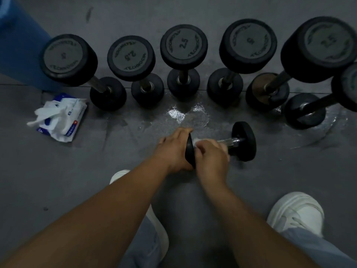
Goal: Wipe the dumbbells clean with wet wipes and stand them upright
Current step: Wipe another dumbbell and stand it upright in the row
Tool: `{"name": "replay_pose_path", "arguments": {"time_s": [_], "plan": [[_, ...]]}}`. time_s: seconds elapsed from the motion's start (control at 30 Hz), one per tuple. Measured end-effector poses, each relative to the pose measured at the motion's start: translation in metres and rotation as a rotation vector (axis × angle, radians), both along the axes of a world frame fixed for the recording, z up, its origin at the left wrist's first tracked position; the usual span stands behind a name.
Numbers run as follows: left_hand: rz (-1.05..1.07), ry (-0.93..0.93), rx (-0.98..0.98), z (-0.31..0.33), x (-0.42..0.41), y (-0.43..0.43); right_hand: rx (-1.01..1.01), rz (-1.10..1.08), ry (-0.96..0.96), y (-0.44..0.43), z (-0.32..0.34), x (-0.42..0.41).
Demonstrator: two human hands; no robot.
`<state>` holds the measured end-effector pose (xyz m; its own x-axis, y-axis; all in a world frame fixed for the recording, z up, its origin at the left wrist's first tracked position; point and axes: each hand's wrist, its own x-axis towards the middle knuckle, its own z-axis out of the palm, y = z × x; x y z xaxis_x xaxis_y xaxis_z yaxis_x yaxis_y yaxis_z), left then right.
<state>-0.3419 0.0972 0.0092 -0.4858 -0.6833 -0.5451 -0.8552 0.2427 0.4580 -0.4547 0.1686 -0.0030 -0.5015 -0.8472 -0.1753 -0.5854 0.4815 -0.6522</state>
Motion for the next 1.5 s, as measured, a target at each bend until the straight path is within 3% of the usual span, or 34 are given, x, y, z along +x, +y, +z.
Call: {"name": "replay_pose_path", "arguments": {"time_s": [0.07,0.2,0.37,0.53,0.7,0.8,0.87,1.0,1.07,1.13,1.33,1.5], "plan": [[0.001,-0.007,-0.001,0.000,0.000,-0.001,0.055,0.256,0.226,-0.006,-0.003,-0.009],[-0.006,-0.027,-0.007,-0.003,0.001,0.002,-0.007,0.409,0.219,0.003,0.002,-0.033],[-0.007,-0.033,0.002,-0.002,-0.001,-0.001,0.105,0.352,0.115,-0.022,-0.004,-0.028],[0.002,-0.026,0.012,-0.003,-0.001,0.000,0.039,0.307,0.097,-0.004,0.001,-0.032],[-0.014,-0.037,0.018,0.000,0.000,-0.003,0.193,0.344,0.223,-0.021,0.005,-0.017],[-0.012,-0.028,0.024,0.002,-0.001,-0.004,0.183,0.325,0.226,0.003,0.008,-0.015],[-0.016,-0.028,0.027,0.002,0.000,-0.006,0.204,0.228,0.017,0.023,0.001,-0.012],[-0.021,-0.031,0.024,0.001,0.000,-0.005,0.335,-0.682,-1.042,-0.001,-0.004,0.002],[-0.014,-0.025,0.018,0.002,-0.001,-0.003,0.291,-0.875,-1.314,-0.004,0.003,0.010],[-0.014,-0.022,0.023,0.002,-0.001,-0.004,0.236,-0.909,-1.415,0.005,0.016,0.013],[-0.013,-0.031,0.027,0.004,-0.002,-0.004,0.258,-0.966,-1.483,-0.018,0.016,0.009],[-0.008,-0.019,0.045,0.003,-0.001,-0.006,0.274,-0.929,-1.460,0.006,0.013,0.013]]}}
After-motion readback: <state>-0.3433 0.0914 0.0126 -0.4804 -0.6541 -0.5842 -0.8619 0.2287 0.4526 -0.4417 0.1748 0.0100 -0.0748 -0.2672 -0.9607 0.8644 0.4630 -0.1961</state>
